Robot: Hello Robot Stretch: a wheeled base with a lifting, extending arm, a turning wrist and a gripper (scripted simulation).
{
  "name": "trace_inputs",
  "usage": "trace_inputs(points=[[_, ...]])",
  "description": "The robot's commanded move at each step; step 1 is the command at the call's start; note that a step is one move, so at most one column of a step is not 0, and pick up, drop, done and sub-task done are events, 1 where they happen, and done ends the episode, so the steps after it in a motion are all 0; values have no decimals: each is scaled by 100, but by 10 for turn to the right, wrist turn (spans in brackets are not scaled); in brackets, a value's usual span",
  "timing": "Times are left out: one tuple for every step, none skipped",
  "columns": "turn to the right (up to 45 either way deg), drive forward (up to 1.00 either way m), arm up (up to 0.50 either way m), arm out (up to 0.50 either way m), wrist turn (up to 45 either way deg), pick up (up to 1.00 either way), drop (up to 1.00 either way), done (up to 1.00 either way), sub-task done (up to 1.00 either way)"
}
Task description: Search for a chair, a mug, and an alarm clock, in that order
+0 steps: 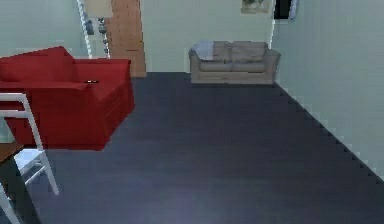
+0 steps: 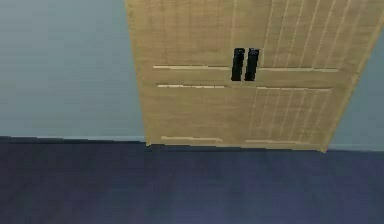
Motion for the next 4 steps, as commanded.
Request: trace_inputs(points=[[-60,0,0,0,0,0,0,0,0],[0,50,0,0,0,0,0,0,0],[0,100,0,0,0,0,0,0,0],[0,100,0,0,0,0,0,0,0]])
